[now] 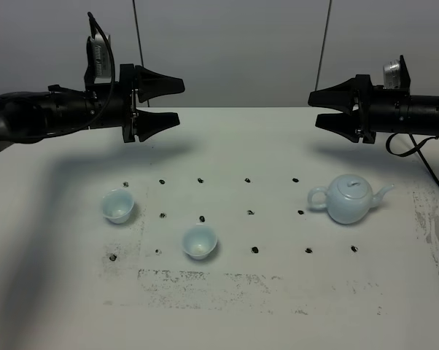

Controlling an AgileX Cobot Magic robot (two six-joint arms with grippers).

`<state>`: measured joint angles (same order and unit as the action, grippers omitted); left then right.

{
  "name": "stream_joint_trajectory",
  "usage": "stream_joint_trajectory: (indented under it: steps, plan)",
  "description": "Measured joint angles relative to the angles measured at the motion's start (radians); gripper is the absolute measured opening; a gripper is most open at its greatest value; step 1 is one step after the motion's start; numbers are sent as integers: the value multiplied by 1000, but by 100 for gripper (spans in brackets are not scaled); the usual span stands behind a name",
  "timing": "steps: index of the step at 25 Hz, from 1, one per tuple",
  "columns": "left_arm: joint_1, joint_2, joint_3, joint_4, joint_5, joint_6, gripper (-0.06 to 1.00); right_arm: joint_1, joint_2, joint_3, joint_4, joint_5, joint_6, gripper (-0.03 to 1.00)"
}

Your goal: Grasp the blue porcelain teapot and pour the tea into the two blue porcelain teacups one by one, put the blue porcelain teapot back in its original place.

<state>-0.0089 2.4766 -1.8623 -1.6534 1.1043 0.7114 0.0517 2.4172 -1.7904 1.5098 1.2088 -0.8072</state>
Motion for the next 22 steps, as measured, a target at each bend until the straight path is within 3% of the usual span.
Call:
stream_joint_trajectory:
  steps: [11, 22]
  plan:
    - [0, 0, 0, -1, 0, 0, 77, 0, 0, -1, 0, 0, 0, 59]
    - [3, 0, -1, -2, 2, 0, 77, -5, -2, -105, -60, 2, 27, 59]
